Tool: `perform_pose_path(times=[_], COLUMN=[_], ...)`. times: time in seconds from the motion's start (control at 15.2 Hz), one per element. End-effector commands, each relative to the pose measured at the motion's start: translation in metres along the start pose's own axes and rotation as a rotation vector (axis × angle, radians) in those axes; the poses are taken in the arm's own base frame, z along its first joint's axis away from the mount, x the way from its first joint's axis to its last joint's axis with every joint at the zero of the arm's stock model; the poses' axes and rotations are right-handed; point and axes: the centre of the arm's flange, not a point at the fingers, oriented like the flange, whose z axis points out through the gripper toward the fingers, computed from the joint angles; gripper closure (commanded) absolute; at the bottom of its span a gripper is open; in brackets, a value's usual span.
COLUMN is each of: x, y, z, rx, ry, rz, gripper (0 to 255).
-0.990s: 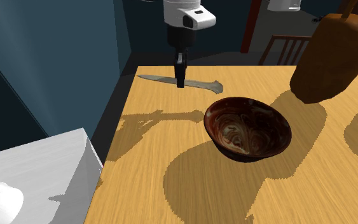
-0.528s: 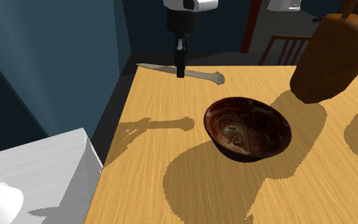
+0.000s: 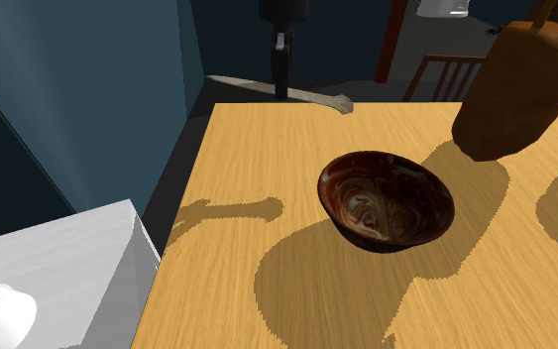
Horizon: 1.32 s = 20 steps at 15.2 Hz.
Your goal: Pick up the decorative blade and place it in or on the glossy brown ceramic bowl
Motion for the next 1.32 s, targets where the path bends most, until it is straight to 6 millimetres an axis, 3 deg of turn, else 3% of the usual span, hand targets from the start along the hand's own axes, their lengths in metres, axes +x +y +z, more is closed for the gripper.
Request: perform_pose_path(times=[0.0, 0.13, 1.25], x=[0.000, 0.000, 0.145], y=[-0.001, 0.000, 0.171], z=[-0.011, -0.018, -0.024], rx=[0.000, 0.000, 0.000], ry=[0.000, 0.000, 0.000], rz=[0.000, 0.000, 0.000], gripper=[255, 255, 255])
